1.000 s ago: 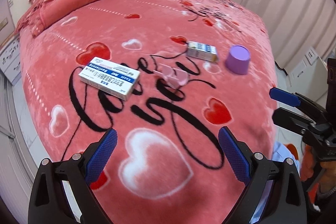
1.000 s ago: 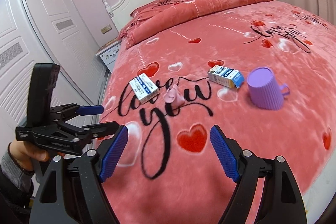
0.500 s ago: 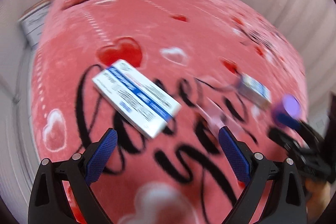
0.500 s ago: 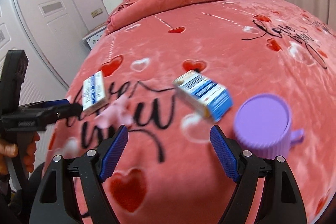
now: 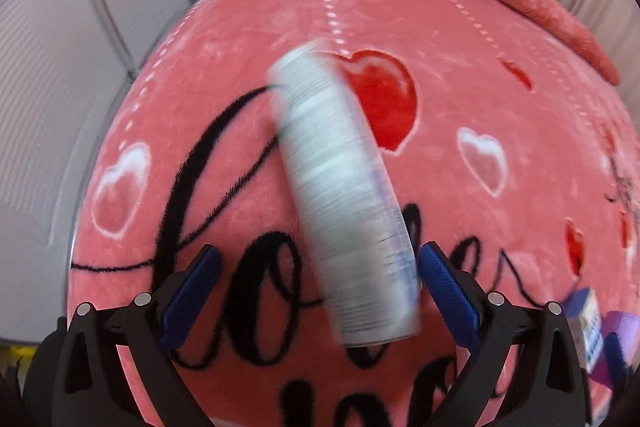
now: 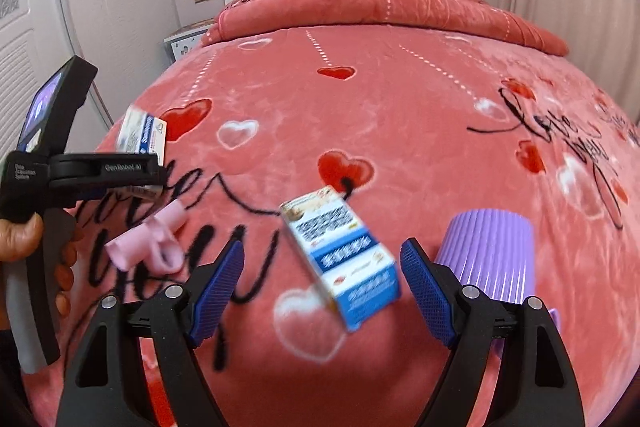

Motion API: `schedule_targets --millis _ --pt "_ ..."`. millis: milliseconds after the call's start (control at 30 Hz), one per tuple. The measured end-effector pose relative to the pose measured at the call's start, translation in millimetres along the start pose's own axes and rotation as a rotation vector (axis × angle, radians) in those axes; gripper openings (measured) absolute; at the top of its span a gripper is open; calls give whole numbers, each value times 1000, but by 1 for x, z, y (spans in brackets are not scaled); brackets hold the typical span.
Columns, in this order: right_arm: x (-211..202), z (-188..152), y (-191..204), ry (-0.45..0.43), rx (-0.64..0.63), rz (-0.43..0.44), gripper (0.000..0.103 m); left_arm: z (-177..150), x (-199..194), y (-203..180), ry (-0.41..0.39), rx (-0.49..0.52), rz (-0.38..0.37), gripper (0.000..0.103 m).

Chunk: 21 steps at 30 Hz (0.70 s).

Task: Collect trash
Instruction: 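Grasp the white medicine box with the left gripper while the right grasps the blue-white box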

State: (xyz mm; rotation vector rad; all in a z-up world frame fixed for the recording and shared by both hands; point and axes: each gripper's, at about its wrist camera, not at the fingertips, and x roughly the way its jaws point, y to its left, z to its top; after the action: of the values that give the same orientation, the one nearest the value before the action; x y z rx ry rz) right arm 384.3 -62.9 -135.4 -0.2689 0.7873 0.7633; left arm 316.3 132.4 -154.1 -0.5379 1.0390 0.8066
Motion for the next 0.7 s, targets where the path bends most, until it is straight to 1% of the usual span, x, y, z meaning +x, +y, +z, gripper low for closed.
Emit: schedule_targets --millis 67,133,167,200,267,300,333,367,400,467,533,567,633,667,700 --pt "6 5 -1 16 -33 -12 80 2 3 -4 11 -2 48 98" --pt "14 9 0 50 -84 -20 80 4 4 -5 6 -3 62 97" --pt "18 11 1 74 -112 -11 80 5 5 -4 4 8 59 98" --pt "24 14 6 112 -170 -8 80 6 4 -4 -7 35 47 98" --pt "30 16 13 159 -235 8 78 7 3 -3 -35 120 11 98" --pt "31 16 16 169 -253 20 74 7 2 -2 -51 174 -16 97" --pt "33 17 21 182 -278 26 61 8 0 -1 -67 220 -40 97" --pt "36 18 24 200 -304 22 50 8 -1 1 -81 273 -58 97" --pt "37 19 25 206 -311 19 45 10 -1 2 -88 311 -74 97" --pt "41 21 25 225 -305 26 43 14 -1 9 -83 371 -134 97" --pt "43 21 23 238 -280 30 43 19 -3 11 -76 391 -170 87" --pt "43 21 22 235 -269 30 42 23 -6 12 -78 406 -202 80" --pt "41 21 21 229 -248 35 41 25 -9 8 -79 436 -242 71" --pt "40 22 20 224 -225 46 41 28 -7 9 -69 438 -271 59" --pt "39 22 18 218 -193 63 41 31 -5 9 -61 440 -295 49"
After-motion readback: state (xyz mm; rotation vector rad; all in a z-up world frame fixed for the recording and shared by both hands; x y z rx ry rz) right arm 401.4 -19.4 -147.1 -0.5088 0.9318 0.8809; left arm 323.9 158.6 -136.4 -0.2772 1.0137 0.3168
